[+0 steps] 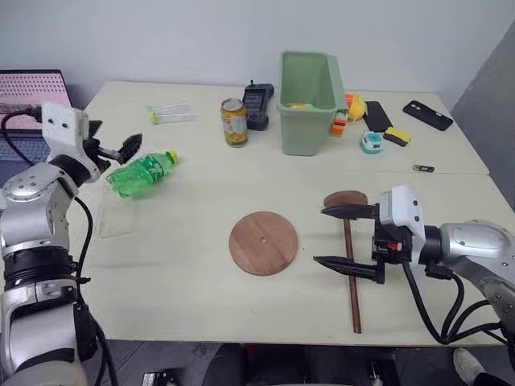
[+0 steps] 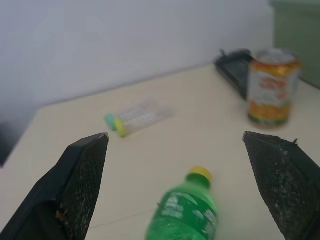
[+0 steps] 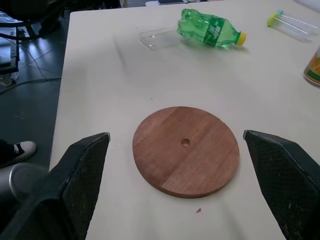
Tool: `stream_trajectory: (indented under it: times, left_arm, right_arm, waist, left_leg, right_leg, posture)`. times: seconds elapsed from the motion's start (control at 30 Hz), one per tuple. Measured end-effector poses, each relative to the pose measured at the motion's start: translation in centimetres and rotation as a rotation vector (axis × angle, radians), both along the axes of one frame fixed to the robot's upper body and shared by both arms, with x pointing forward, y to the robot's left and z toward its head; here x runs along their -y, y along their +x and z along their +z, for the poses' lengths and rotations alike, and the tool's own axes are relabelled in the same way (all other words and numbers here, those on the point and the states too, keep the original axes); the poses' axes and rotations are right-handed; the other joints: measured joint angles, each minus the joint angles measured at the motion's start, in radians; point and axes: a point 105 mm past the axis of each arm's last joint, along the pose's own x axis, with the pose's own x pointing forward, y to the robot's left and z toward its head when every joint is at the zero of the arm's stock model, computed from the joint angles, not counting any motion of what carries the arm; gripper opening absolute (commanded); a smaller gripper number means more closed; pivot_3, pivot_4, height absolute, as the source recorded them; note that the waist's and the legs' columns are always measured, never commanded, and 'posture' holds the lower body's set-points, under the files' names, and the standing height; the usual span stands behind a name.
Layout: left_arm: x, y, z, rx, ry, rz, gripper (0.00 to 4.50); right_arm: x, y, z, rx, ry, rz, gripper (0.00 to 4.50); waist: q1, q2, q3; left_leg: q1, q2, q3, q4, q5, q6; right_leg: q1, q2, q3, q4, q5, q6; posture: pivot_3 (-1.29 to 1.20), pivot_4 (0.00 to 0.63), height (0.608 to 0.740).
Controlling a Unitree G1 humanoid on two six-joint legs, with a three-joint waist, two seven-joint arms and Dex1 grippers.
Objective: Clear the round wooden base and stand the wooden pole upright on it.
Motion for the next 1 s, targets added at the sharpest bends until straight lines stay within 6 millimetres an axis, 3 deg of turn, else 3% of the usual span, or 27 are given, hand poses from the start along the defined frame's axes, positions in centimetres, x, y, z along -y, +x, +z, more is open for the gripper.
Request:
stream_trajectory:
  times: [0.17, 0.33, 0.57, 0.73, 1.0]
  left_arm:
    - [4.5, -3.8, -3.6, -0.234, 0.139, -0.369, 4.49]
    - [6.4, -6.6, -4.9, -0.369, 0.3, -0.576, 4.49]
    - [10.9, -8.2, -4.6, -0.374, 0.449, -0.815, 4.49]
    - [14.2, -9.1, -4.6, -0.339, 0.48, -0.962, 4.49]
    - [17.4, -10.2, -4.4, -0.279, 0.52, -1.095, 4.49]
  right_arm:
    - [1.0, -0.3, 0.2, 0.0, -0.021, -0.03, 4.5]
    - [2.2, -0.3, 0.6, -0.027, -0.028, -0.118, 4.5]
    - [4.3, 1.9, -1.1, -0.226, -0.131, -0.442, 4.5]
    - [4.1, 3.7, -1.9, -0.36, -0.094, -0.568, 4.5]
    - [4.8, 7.3, -3.6, -0.527, -0.129, -0.769, 4.5]
  waist:
    - [0.003, 0.001, 0.0]
    - [0.007, 0.002, 0.001]
    - [0.005, 0.002, 0.001]
    - [0.002, 0.003, 0.002]
    - [0.004, 0.005, 0.003]
  left_leg:
    - [0.0, 0.0, 0.0, 0.0, 0.0, 0.0]
    - [0.001, -0.001, 0.0, 0.0, 0.0, 0.001]
    - [0.002, 0.0, 0.001, 0.0, 0.0, 0.001]
    - [0.001, 0.0, 0.002, -0.001, -0.001, 0.001]
    - [-0.001, -0.002, 0.003, -0.001, 0.0, 0.001]
  right_leg:
    - [0.001, -0.001, 0.001, -0.001, 0.0, 0.0]
    - [0.002, -0.001, 0.001, 0.0, 0.0, 0.0]
    - [0.002, 0.0, 0.002, 0.0, 0.0, 0.0]
    - [0.001, 0.002, 0.003, 0.0, 0.0, 0.0]
    - [0.0, 0.002, 0.003, -0.001, 0.0, 0.0]
  posture:
    - [0.0, 0.15, 0.74]
    - [0.0, 0.15, 0.74]
    - [0.0, 0.15, 0.74]
    - [0.0, 0.15, 0.74]
    - [0.0, 0.15, 0.74]
